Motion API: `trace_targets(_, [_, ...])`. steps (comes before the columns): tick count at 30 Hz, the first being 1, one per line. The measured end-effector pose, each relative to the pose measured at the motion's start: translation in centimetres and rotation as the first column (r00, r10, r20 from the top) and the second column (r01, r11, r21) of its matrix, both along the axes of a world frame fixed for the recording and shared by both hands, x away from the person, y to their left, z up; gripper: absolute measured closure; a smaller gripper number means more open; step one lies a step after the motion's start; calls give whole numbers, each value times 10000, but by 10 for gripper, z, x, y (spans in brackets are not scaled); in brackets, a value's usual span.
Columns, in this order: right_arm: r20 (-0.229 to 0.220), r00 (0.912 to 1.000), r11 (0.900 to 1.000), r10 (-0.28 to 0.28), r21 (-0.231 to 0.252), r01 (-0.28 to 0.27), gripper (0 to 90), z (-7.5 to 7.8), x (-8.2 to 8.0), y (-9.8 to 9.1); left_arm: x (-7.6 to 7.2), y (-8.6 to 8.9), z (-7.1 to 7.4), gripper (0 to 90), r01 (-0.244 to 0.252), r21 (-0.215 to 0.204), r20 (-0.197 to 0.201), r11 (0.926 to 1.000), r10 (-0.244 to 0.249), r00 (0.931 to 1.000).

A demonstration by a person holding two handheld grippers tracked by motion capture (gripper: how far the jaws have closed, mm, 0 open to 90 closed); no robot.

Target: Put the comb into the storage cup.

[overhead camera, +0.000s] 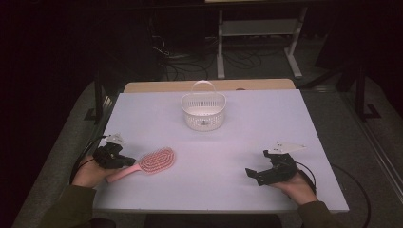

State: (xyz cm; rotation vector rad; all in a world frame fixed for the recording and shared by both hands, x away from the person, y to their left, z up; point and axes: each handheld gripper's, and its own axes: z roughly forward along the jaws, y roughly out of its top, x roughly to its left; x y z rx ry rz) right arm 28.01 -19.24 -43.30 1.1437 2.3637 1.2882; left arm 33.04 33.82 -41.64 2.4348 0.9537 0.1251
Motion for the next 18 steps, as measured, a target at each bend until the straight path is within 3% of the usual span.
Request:
trace_targets(10, [14, 10000, 10000, 5, 16, -5, 0, 0, 0, 0, -14, -8, -1, 900, 268, -152, -94, 9995, -270, 9996])
trace_targets(18, [25, 10000, 10000, 14, 15, -14, 0, 0, 0, 0, -14, -6, -1, 900, 150, -263, 6, 9995, -150, 9999])
